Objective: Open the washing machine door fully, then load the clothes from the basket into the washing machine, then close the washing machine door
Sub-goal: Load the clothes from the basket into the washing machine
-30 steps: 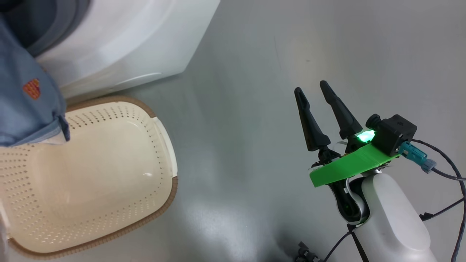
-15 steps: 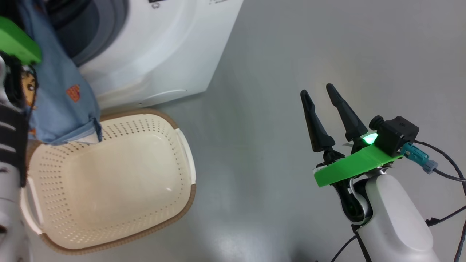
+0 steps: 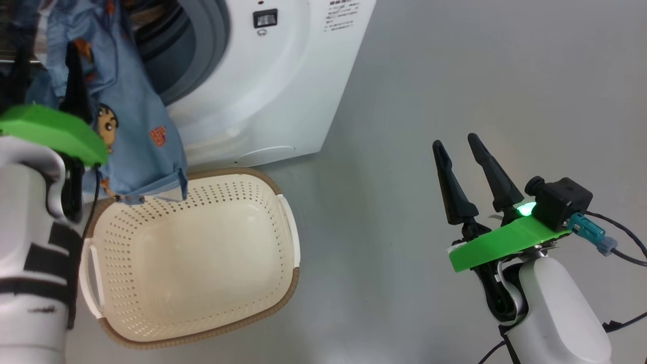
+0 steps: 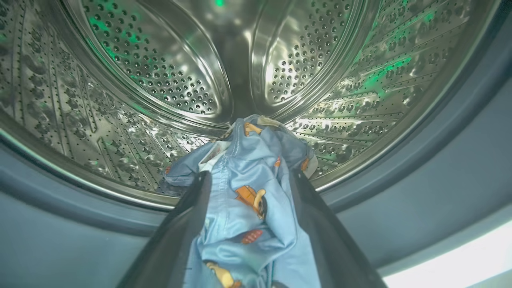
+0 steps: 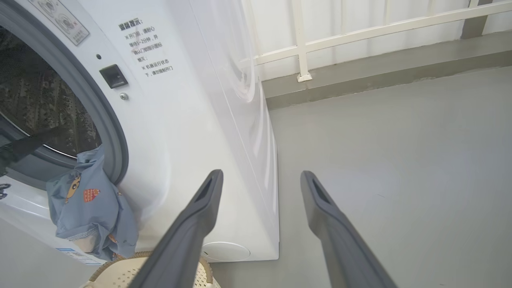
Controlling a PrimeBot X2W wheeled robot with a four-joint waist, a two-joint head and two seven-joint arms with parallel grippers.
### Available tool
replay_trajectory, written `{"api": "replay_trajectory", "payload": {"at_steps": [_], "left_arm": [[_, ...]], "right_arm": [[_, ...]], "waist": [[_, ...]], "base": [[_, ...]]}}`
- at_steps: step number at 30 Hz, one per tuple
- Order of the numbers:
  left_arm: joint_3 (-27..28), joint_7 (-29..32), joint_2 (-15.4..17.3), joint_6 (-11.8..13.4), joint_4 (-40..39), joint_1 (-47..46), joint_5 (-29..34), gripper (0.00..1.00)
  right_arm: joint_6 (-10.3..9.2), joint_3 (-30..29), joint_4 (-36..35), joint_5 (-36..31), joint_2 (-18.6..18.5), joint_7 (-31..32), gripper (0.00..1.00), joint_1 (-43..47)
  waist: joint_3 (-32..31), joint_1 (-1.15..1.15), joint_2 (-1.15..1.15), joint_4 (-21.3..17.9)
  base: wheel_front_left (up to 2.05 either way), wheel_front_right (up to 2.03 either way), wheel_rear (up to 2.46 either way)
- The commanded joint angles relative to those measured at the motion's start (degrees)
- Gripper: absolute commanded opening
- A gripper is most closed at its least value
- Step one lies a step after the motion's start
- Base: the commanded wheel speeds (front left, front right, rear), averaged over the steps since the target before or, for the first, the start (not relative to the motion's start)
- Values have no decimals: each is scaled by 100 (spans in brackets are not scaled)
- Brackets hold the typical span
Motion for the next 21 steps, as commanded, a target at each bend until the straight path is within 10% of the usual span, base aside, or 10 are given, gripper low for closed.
{"api": "replay_trajectory", "payload": {"at_steps": [1,21], "left_arm": [[109,-35,305,-11,-425,291,-76,100],[675,-36,1,374,-3881,3730,-331,100]], "right_arm": [[9,64,-154,-78,3,-68,100,139],[9,-47,-288,-96,-10,-68,100,287]], "waist": [[-67,0,0,85],[-148,0,0,185]], "base": [[0,0,0],[0,0,0]]}}
